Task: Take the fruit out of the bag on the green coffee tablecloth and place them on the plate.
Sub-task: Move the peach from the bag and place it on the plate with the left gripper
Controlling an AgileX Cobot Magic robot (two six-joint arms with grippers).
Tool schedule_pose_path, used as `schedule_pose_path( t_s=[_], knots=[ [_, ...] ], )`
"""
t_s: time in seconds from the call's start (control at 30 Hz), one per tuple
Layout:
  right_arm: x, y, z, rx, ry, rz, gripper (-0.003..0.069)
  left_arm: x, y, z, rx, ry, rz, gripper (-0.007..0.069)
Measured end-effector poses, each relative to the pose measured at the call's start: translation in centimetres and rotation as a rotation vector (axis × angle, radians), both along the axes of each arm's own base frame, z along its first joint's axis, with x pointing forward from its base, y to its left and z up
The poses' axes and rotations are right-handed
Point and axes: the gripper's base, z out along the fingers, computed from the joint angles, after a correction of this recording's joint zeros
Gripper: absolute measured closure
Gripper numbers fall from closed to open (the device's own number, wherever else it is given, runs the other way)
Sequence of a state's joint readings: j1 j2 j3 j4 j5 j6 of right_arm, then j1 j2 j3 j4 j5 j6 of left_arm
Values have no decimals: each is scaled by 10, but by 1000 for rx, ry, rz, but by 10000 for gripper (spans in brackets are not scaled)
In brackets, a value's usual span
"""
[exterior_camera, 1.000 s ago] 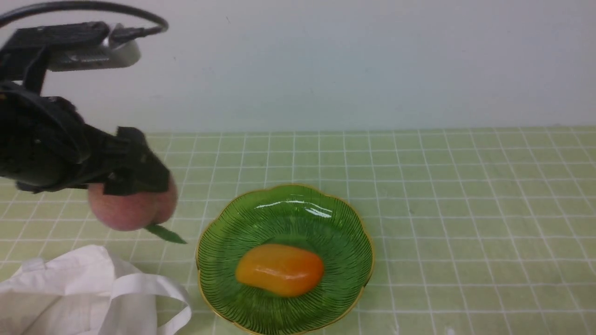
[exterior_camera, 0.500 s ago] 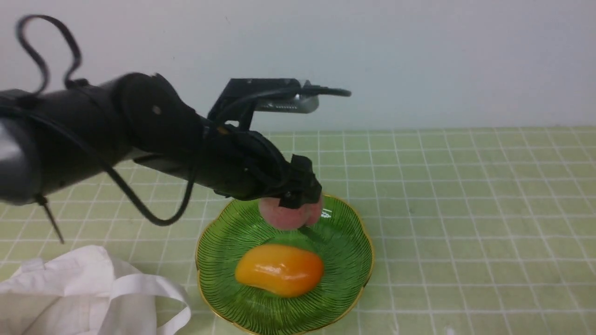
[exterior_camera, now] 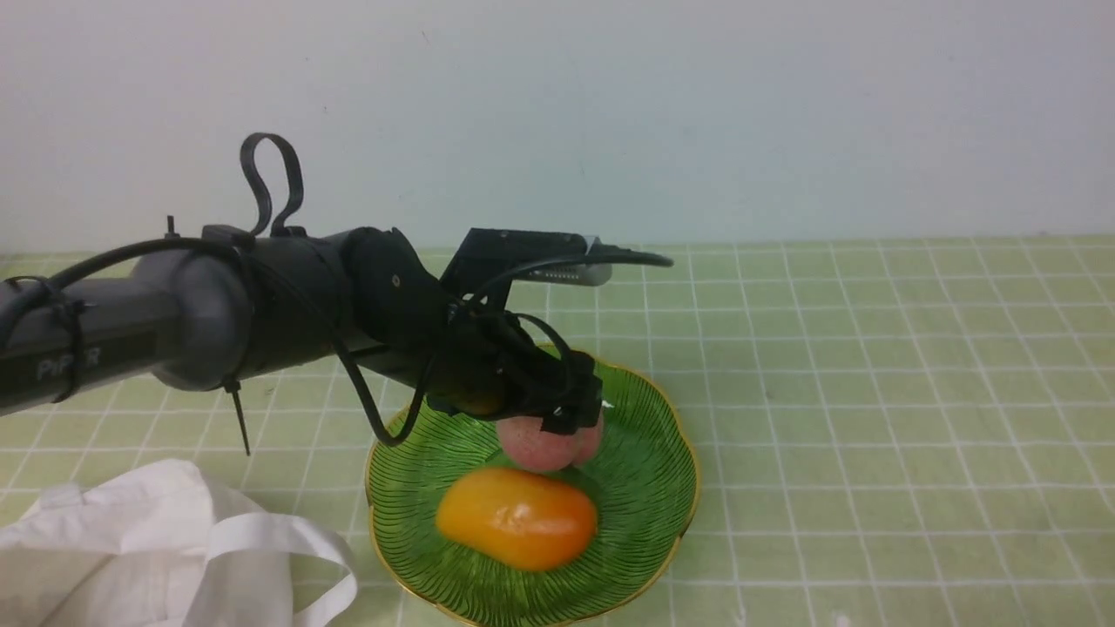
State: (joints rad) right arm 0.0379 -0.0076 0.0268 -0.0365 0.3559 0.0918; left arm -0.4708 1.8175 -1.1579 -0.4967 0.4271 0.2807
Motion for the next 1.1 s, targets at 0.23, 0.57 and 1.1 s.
schedule_pose_path(
  t_s=[0.23,0.57,1.1],
  knots=[
    [0,0,0,0,0,0,673,1,0,0,19,-31,-38,-59],
    [0,0,0,0,0,0,673,1,0,0,26,-38,-50,-60],
    [0,0,0,0,0,0,673,9,-7,20,-1,-65,-68,-60]
  ],
)
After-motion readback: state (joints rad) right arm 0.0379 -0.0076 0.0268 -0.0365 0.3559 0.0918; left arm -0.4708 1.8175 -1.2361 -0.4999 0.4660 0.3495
